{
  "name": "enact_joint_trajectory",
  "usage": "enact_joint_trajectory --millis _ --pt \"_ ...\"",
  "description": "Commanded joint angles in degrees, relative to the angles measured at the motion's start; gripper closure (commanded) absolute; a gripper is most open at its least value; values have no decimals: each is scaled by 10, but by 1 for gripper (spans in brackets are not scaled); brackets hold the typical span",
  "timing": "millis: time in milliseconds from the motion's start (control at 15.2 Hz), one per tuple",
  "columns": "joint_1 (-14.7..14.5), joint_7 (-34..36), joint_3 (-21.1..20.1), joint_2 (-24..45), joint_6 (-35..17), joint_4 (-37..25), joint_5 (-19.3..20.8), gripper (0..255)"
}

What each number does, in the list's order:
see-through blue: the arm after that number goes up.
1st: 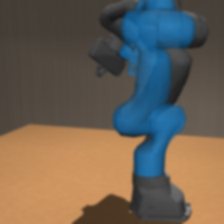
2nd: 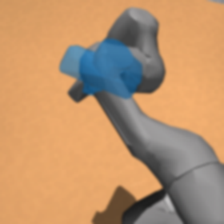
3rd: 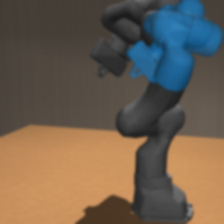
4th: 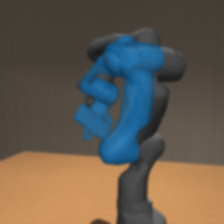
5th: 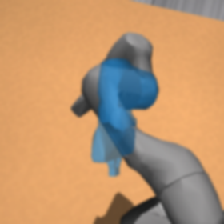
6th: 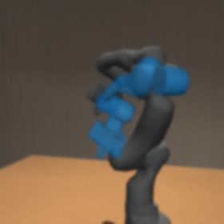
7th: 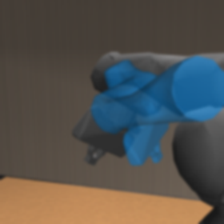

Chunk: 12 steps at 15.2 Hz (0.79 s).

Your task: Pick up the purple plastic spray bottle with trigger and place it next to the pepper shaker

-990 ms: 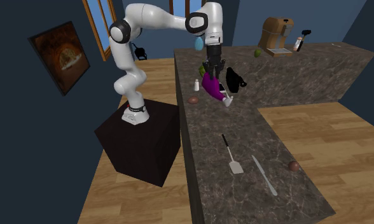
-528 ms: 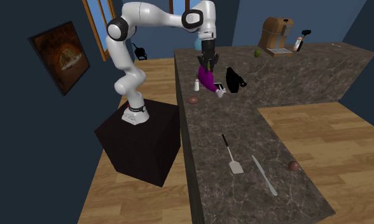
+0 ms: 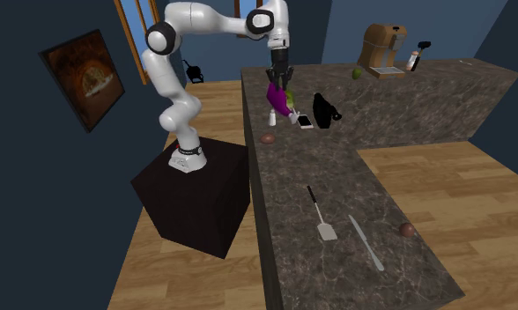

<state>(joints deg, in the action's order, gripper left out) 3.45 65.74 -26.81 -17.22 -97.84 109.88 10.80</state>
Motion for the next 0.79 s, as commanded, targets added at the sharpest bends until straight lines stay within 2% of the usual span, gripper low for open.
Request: enact_joint_trajectory --millis 0,726 --pt "-11 24 -17 -8 14 0 -7 255" --pt "-57 175 -133 12 80 -51 -25 255"
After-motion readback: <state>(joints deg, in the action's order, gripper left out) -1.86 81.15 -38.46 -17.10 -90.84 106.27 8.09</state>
